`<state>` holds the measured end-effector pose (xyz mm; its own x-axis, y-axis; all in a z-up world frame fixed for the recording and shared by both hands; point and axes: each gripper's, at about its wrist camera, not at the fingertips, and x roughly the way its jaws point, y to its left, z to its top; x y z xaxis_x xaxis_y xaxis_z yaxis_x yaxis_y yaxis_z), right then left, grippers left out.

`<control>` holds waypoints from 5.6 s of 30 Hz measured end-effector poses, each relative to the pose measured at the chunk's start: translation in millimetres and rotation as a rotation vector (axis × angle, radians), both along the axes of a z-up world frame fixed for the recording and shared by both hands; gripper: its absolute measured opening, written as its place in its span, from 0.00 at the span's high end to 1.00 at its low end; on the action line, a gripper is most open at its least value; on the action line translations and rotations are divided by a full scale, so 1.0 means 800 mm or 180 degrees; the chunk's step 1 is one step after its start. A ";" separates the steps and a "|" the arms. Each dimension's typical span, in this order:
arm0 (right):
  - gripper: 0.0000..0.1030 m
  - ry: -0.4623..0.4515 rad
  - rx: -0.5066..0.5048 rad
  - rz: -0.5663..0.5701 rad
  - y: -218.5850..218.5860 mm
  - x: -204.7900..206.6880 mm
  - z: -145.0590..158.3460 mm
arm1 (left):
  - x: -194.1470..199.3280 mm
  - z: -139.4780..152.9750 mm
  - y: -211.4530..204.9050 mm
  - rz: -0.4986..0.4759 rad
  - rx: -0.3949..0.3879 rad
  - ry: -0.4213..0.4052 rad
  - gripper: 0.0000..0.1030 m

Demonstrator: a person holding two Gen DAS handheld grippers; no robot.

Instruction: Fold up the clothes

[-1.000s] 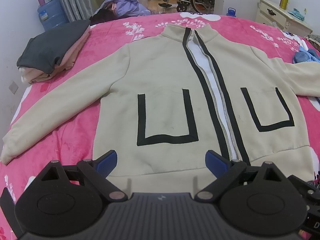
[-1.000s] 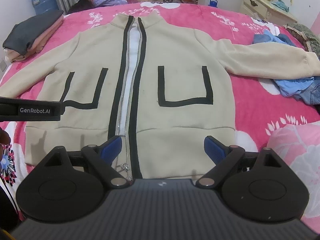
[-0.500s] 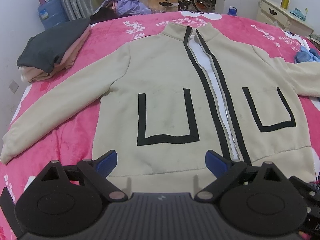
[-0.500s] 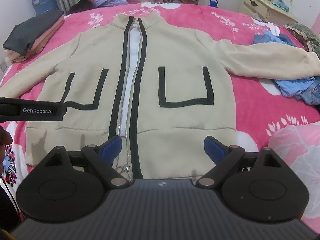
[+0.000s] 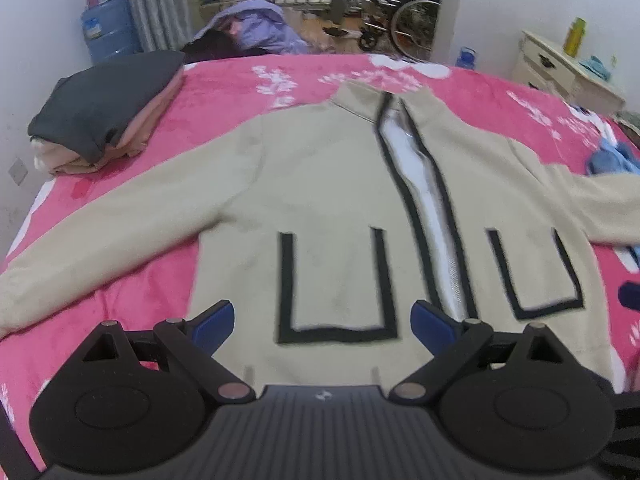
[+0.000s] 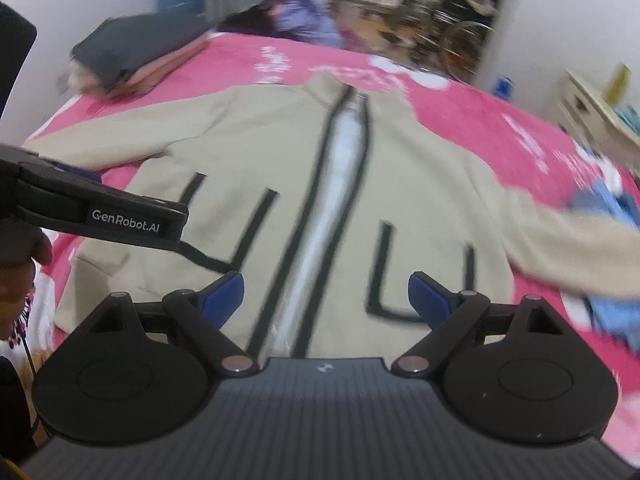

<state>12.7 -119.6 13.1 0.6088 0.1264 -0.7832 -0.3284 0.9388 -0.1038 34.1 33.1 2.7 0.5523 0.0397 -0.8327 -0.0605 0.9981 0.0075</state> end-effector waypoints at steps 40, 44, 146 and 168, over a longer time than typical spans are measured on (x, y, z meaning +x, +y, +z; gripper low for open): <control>0.13 0.0718 0.2059 0.0815 0.251 0.177 -0.097 | -0.071 -0.113 0.454 0.3746 -0.0999 -0.0518 0.72; 0.15 0.0887 0.2061 0.0985 0.298 0.207 -0.104 | -0.064 -0.107 0.445 0.3599 -0.0839 -0.0592 0.82; 0.45 0.1735 0.1058 -0.1094 -0.209 0.017 -0.109 | -0.093 -0.108 -0.148 -0.3196 0.0071 -0.1026 0.58; 0.45 0.1286 0.0188 0.1459 0.105 0.131 -0.042 | 0.053 -0.141 0.053 -0.1660 0.1717 -0.1135 0.62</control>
